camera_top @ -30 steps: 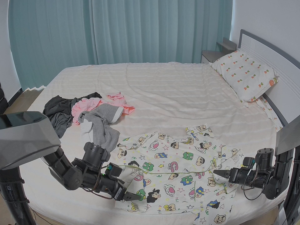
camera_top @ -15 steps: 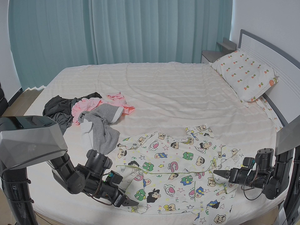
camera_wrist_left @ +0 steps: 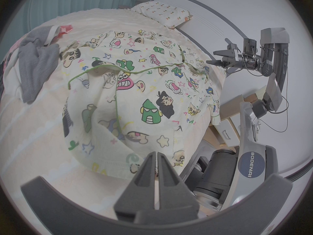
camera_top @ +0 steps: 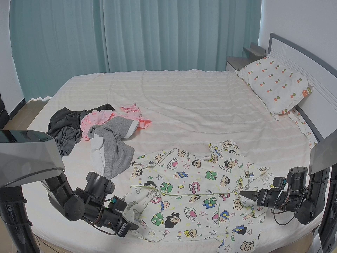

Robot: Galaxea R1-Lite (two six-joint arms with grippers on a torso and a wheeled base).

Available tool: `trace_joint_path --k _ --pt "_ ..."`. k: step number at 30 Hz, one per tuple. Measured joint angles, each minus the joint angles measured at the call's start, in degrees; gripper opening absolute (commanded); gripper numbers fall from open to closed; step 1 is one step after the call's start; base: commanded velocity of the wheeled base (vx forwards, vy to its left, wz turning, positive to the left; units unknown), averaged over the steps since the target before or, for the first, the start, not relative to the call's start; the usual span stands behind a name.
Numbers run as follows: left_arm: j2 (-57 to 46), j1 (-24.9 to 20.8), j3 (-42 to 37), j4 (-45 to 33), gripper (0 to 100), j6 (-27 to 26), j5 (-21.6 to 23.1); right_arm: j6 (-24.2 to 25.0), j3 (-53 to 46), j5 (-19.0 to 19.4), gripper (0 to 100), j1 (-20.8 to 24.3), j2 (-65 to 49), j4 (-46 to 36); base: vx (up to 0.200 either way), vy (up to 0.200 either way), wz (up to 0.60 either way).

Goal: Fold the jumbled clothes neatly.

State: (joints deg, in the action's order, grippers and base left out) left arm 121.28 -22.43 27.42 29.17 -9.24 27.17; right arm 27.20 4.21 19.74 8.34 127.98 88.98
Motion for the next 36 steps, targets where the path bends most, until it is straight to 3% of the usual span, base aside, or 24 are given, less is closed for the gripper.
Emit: trace_joint_path --k 15,21,29,33,34,36 --pt "-2.32 7.69 -8.22 -1.94 0 -1.21 -0.88 -0.05 -0.18 0.02 100 0.00 -0.02 0.00 0.000 0.000 0.00" --pt "-2.77 8.87 -8.51 -3.04 0 -1.71 -5.74 -0.05 -0.16 0.02 100 0.00 -0.05 0.00 0.000 0.000 0.00" --pt "-8.83 9.24 -5.46 -7.61 0 -0.11 -0.57 -0.05 -0.11 0.00 100 -0.05 -0.05 0.00 0.000 0.000 0.00" --pt "-11.89 8.79 -0.72 -11.87 0 5.63 0.50 -0.05 -0.07 -0.01 100 -0.02 -0.05 -0.02 0.000 0.000 0.00" --pt "-12.41 8.41 0.55 -12.57 100 8.05 0.72 -0.02 -0.07 -0.01 100 -0.02 -0.05 -0.02 0.000 0.000 0.00" --pt "-13.04 7.50 2.90 -13.39 100 12.14 1.01 -0.05 -0.02 -0.04 100 0.00 -0.05 0.00 0.000 0.000 0.00"
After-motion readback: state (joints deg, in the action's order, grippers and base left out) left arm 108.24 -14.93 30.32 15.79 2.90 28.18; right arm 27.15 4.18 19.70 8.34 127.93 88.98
